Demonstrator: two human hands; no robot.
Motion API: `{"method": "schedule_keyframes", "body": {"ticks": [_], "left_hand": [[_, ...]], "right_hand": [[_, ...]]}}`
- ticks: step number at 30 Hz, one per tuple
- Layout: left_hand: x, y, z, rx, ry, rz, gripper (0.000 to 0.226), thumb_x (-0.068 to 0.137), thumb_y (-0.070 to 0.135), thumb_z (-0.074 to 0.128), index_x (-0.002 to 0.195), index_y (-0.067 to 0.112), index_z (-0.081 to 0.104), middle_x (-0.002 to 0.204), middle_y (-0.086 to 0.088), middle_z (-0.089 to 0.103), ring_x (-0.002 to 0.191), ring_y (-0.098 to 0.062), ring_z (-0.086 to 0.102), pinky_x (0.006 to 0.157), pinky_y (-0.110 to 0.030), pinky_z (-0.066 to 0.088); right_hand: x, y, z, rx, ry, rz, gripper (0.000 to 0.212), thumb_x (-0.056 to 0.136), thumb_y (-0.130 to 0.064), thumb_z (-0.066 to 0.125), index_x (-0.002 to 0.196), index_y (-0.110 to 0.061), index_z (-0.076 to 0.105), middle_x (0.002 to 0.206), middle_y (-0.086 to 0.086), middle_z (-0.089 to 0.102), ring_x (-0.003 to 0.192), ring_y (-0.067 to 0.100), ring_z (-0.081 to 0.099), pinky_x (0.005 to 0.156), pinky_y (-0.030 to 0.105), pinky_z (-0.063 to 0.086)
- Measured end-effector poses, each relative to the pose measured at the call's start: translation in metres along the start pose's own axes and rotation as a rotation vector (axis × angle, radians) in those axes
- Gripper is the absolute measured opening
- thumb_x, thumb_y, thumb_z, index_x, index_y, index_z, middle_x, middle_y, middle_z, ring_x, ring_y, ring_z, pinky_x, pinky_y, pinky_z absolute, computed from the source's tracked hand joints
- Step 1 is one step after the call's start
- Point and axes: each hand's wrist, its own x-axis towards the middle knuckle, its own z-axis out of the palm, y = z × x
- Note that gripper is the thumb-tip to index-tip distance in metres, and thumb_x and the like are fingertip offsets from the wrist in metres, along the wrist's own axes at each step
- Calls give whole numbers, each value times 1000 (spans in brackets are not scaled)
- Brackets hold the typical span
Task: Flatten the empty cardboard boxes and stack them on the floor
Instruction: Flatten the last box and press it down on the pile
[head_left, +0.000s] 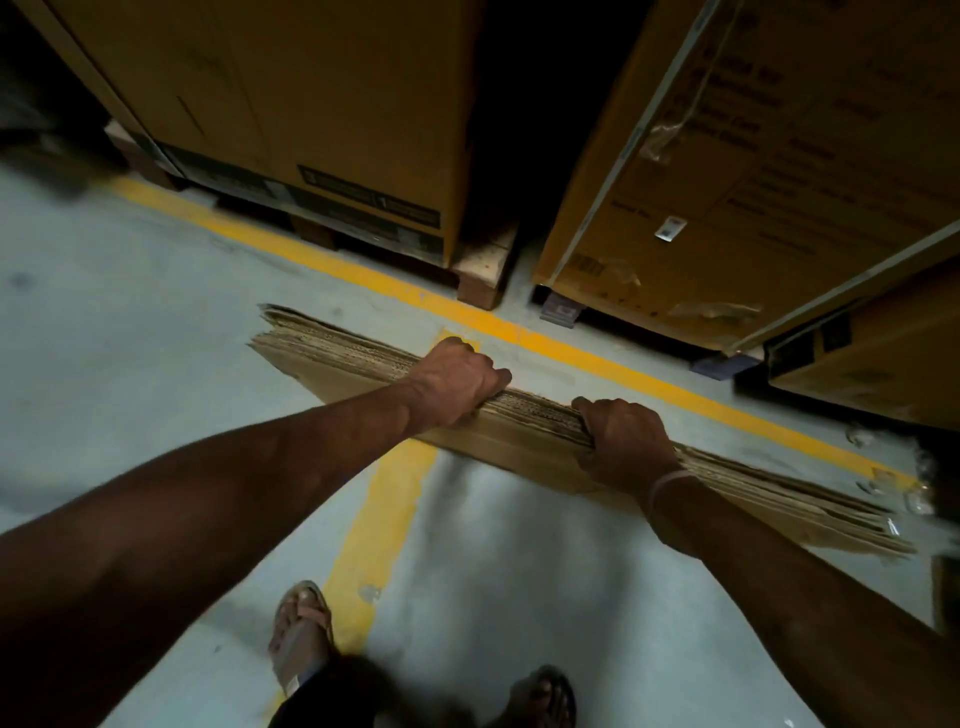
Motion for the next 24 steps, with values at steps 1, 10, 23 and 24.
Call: {"method": "schedule_keyframes", "body": {"ticks": [1,10,23,24], "left_hand": [[-11,-17,-7,5,9,-2,45,86,31,73,124,22,51,111,-3,68,101,-31,65,80,-34,37],[-117,-182,-67,-51,16,-163,49,88,39,77,129,27,53,109,2,68,101,-24,63,98,-39,44],[-167,-339,-33,32,265,-442,47,88,40,75,127,29,52,113,3,69,110,-26,62,96,-44,39],[-164,-343,-19,46,259,-455,46,88,39,76,126,28,53,113,2,69,109,-27,63,95,-43,41]], "right_hand": [[5,-14,-15,5,4,-13,62,77,-36,72,136,-25,57,108,8,71,101,34,65,77,35,44],[84,-156,-149,-44,58,-100,51,77,-27,77,125,-19,61,92,10,67,85,33,67,71,37,54],[220,-278,-202,-137,258,-162,39,87,-12,64,125,-16,57,103,11,69,96,34,71,74,37,50],[229,-286,-189,-127,269,-170,40,86,-12,63,125,-17,57,102,11,69,94,34,71,71,35,48]]}}
